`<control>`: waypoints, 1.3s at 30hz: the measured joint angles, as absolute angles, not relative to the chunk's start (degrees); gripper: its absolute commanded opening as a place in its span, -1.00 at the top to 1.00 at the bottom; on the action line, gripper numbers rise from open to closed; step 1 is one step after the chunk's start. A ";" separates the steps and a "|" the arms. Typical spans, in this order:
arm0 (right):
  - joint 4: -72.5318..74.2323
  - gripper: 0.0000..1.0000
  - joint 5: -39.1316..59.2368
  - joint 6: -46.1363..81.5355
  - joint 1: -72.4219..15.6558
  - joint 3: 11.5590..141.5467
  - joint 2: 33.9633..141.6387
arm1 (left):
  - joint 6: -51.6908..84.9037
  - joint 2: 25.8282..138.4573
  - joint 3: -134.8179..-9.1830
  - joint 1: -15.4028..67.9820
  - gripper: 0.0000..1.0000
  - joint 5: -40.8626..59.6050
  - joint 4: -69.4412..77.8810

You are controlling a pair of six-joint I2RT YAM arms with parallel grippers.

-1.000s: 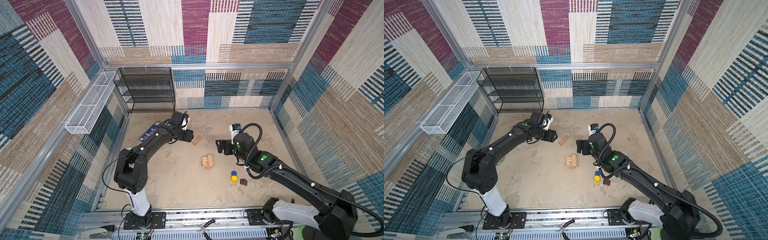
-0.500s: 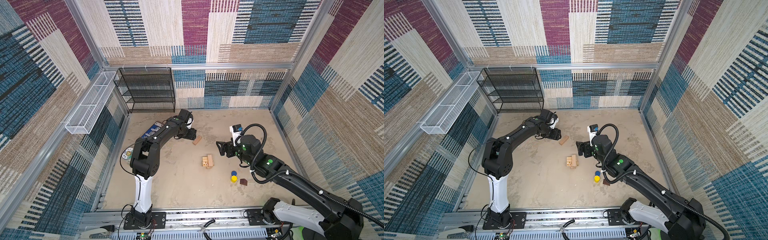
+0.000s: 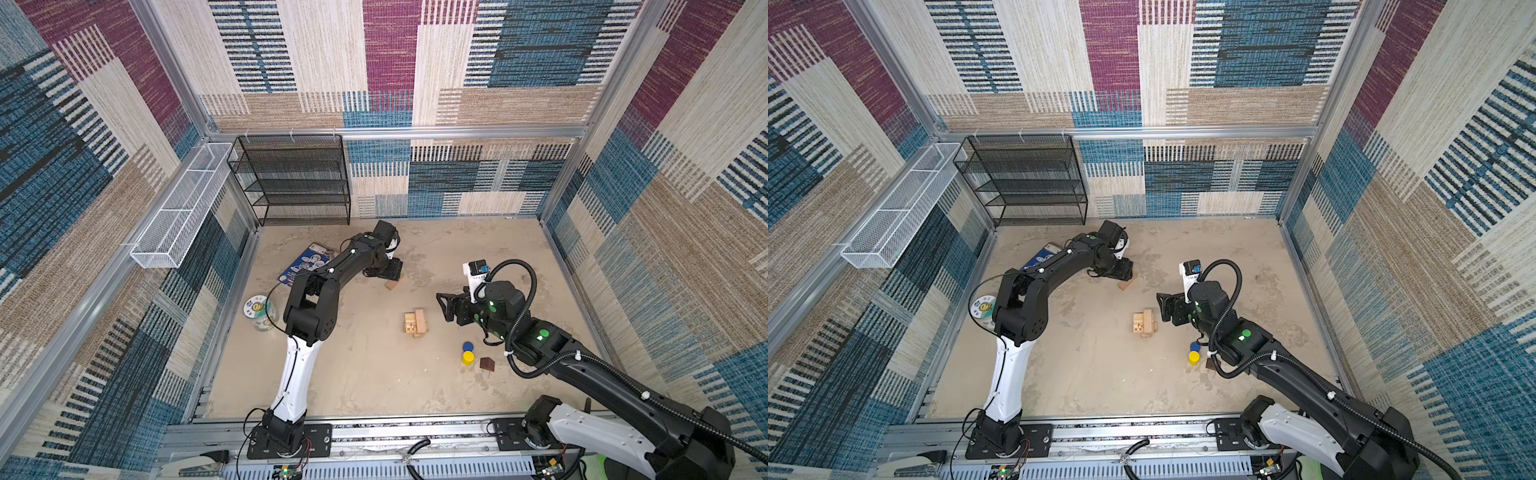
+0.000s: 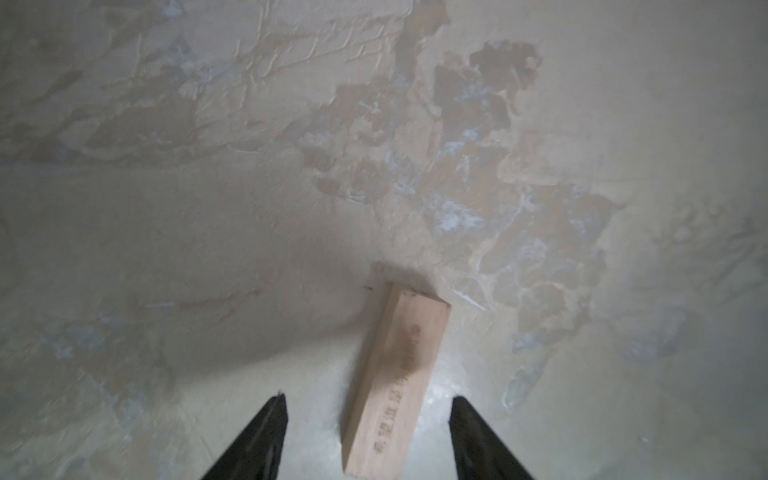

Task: Build the wood block tower
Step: 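Lower the left gripper and close on the '14' plank block, then carry the '14' block to the stack with the left gripper while the right withdraws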

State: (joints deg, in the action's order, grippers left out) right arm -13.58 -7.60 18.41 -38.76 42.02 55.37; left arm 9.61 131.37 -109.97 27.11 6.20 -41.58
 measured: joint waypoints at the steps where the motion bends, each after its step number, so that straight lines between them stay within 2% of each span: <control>1: -13.58 -0.71 -7.75 18.39 -38.76 41.91 55.35 | 9.74 131.76 -110.21 27.11 -0.33 6.07 -41.82; 4: -13.58 -0.65 -8.10 18.37 -38.76 41.60 55.64 | 10.28 132.94 -111.26 27.27 -0.30 5.91 -42.50; 6: -13.30 -0.61 -8.10 18.33 -38.74 41.67 56.40 | 10.55 133.80 -112.07 27.44 -0.19 5.85 -43.09; 10: -13.13 -0.59 -8.08 18.11 -38.74 42.24 57.56 | 10.61 134.63 -113.03 27.75 -0.13 5.63 -44.40; 14: -12.93 -0.57 -8.08 17.96 -38.74 42.30 58.04 | 10.79 134.67 -113.03 28.27 0.06 4.64 -45.01; 18: -12.86 -0.57 -8.10 17.96 -38.65 42.19 58.11 | 10.83 134.69 -112.68 28.99 0.15 3.29 -45.80; 31: -13.19 -0.56 -9.45 18.26 -38.68 40.86 56.45 | 10.87 133.12 -111.07 29.28 0.97 0.23 -47.48; 39: -13.45 -0.56 -11.00 18.63 -38.68 40.42 55.20 | 7.03 126.10 -109.12 29.34 1.00 -0.01 -49.39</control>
